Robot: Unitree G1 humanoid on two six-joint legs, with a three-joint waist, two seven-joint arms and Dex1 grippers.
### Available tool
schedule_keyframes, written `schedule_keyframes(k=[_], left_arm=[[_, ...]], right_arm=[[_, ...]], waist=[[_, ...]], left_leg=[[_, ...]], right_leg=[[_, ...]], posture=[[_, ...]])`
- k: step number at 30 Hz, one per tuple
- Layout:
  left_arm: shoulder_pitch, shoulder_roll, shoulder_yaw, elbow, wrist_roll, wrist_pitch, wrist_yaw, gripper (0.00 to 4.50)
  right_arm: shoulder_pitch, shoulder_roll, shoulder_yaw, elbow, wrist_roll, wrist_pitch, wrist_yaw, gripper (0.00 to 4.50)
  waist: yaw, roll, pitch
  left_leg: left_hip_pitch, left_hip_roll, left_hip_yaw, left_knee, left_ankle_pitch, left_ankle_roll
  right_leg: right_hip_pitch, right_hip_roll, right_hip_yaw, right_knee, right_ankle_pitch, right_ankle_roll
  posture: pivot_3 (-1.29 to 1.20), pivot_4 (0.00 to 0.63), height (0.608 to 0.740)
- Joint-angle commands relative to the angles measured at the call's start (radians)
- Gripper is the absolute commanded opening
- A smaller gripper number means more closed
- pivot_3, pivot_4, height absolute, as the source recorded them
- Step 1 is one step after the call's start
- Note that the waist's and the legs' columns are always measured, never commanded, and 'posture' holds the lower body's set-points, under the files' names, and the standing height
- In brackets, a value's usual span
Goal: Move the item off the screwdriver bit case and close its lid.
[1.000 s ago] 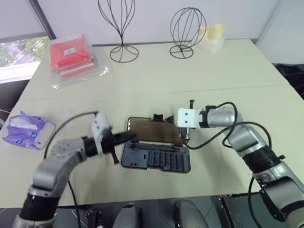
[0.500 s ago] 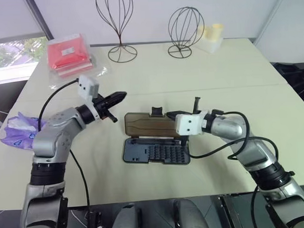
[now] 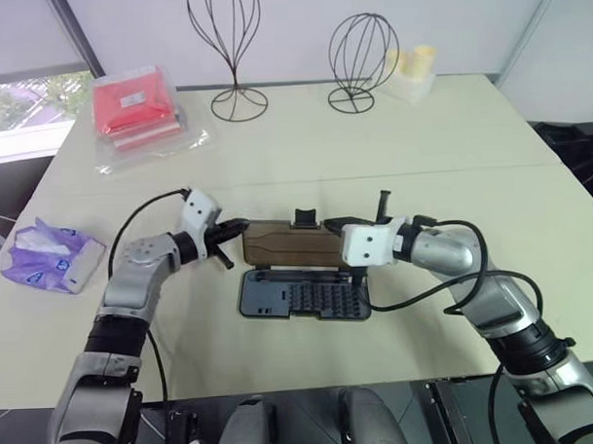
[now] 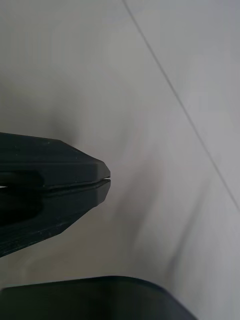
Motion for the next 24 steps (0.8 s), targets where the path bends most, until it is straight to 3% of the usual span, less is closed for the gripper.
schedule_keyframes(k=[1,16,19,24], left_arm=[[-0.038,-0.005,0.007,0.039,0.012,-0.047,-0.033,0.0],[-0.08,-0.051,0.026,0.072,-0.034,-0.047,-0.172,0.0],[-0.082,-0.055,0.025,0.072,-0.03,-0.046,-0.174,0.0],[-0.083,-0.06,0.025,0.074,-0.025,-0.05,-0.173,0.0]], right_arm=[[-0.008,-0.003,-0.017,-0.033,0.005,-0.008,0.002,0.05],[-0.007,-0.013,-0.018,-0.028,-0.002,-0.002,0.016,0.05],[-0.01,-0.013,-0.018,-0.021,-0.003,-0.006,0.014,0.97],[-0.026,-0.023,-0.022,-0.023,-0.009,-0.002,0.02,3.49]], waist=[[0.0,0.0,0.0],[-0.001,0.0,0.0],[0.001,0.0,0.0],[0.0,0.0,0.0]], left_leg=[[0.0,0.0,0.0,0.0,0.0,0.0],[0.0,0.0,0.0,0.0,0.0,0.0],[0.0,0.0,0.0,0.0,0.0,0.0],[0.0,0.0,0.0,0.0,0.0,0.0]], right_leg=[[0.0,0.0,0.0,0.0,0.0,0.0],[0.0,0.0,0.0,0.0,0.0,0.0],[0.0,0.0,0.0,0.0,0.0,0.0],[0.0,0.0,0.0,0.0,0.0,0.0]], posture=[[0.0,0.15,0.74],[0.0,0.15,0.74],[0.0,0.15,0.74],[0.0,0.15,0.74]])
